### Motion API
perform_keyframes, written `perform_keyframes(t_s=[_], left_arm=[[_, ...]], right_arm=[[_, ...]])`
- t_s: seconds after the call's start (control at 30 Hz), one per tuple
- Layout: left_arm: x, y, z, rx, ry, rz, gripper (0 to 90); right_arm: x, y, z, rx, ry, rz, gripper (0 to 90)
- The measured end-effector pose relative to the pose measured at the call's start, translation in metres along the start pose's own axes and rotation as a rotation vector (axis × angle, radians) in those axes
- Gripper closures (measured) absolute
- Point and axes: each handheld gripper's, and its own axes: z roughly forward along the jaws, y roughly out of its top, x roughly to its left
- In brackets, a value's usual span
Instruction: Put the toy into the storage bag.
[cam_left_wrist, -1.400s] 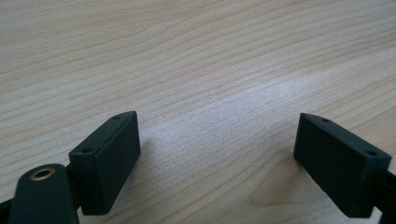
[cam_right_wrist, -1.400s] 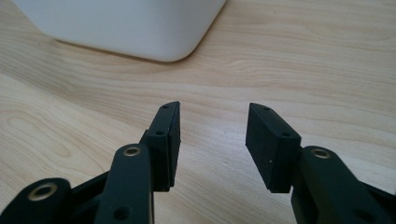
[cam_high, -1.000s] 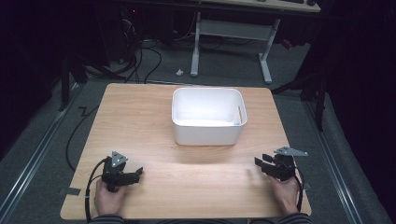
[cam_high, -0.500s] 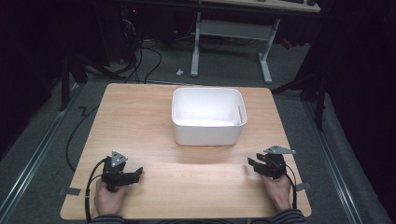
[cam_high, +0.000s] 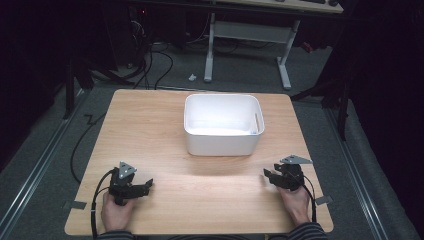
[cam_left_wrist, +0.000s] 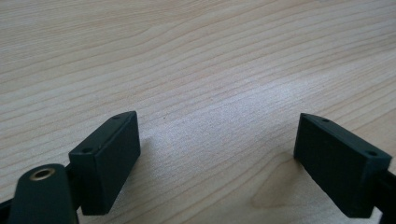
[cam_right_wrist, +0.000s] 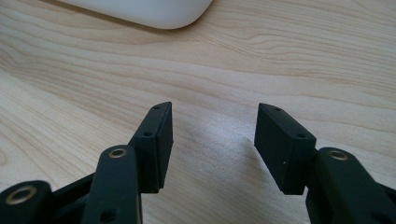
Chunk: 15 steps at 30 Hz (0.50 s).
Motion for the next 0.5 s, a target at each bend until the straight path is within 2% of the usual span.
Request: perform_keyframes(t_s=[0.33,0.5], left_arm=[[-0.0009,0.0001,0.0003,0.002,0.006,0.005,14.8],[-0.001,0.0,0.0004,0.001,0.006,0.004,14.8]], right_arm=[[-0.0023,-0.003,0.0049,0.004,-0.011,0.016,46.0],[-0.0013,-0.0052,0.0062,-0.004,-0.03,-0.013,43.9]])
